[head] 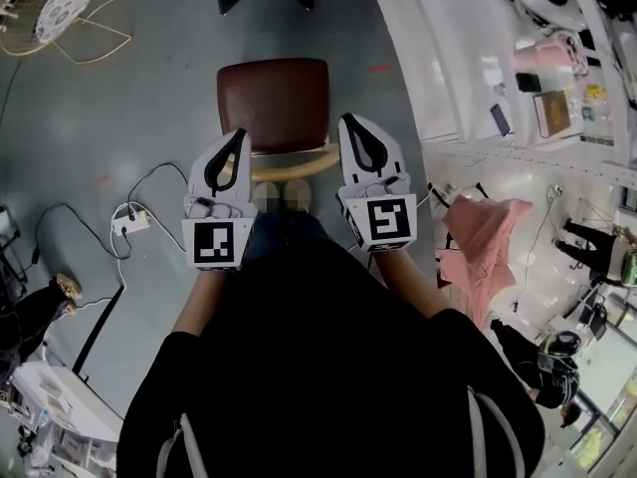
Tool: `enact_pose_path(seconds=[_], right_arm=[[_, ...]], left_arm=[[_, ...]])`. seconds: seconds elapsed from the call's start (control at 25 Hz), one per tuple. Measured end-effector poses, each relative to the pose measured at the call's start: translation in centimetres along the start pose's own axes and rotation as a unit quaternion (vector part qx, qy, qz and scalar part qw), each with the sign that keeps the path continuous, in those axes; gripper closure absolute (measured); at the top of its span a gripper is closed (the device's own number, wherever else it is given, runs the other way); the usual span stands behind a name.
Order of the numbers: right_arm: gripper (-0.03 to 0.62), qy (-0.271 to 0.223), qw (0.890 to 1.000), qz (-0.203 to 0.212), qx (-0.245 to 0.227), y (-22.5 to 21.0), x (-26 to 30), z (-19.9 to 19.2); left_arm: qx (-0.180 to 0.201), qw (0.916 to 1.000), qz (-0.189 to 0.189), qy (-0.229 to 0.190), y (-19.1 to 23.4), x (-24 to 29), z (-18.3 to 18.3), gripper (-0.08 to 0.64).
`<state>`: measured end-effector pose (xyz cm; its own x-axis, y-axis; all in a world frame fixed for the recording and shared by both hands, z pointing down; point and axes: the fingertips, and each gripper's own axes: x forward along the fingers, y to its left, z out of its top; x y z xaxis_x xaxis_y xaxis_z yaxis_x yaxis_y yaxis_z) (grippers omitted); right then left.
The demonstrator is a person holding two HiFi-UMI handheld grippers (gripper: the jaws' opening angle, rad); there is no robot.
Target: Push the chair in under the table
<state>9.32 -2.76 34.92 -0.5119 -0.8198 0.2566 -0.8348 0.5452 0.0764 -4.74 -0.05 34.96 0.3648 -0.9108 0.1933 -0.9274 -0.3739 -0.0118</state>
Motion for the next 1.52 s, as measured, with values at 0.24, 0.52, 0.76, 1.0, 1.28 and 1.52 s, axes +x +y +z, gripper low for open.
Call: enact_pose_path(seconds=[0.24,0.52,0.76,1.0,1.28,1.52], right_arm=[[0.569,0.034,0.999,0.017,-0.015,1.1,0.3,-4.1],[0.569,0.068,0.997,0.035,-0.017,2.4,0.3,-8.4],[0.569,0.096,0.995,0.032,-0.014,2.2,0.0,-11.5],[0.569,0.132,0.989,0.052,-0.032,3.0,-0.4,-15.0],[0.569,0.183,0.979,0.087,-0.016,5.0,-0.7,-19.0],[0.568,0.231,0.966,0.110,-0.024,5.6,-1.4,-22.1]], left_arm=[[0.008,0.9985,-0.026,0.047,-0.6,-0.2,-4.8,0.551],[0.004,0.9963,-0.041,0.076,-1.6,-0.6,-8.6,0.551],[0.007,0.9939,-0.045,0.100,-2.0,-0.9,-11.2,0.551],[-0.008,0.9905,-0.044,0.130,-2.2,-1.4,-13.9,0.551],[-0.001,0.9848,-0.052,0.165,-2.2,-3.1,-17.7,0.551],[0.018,0.9742,-0.071,0.214,-2.7,-4.2,-21.2,0.549]])
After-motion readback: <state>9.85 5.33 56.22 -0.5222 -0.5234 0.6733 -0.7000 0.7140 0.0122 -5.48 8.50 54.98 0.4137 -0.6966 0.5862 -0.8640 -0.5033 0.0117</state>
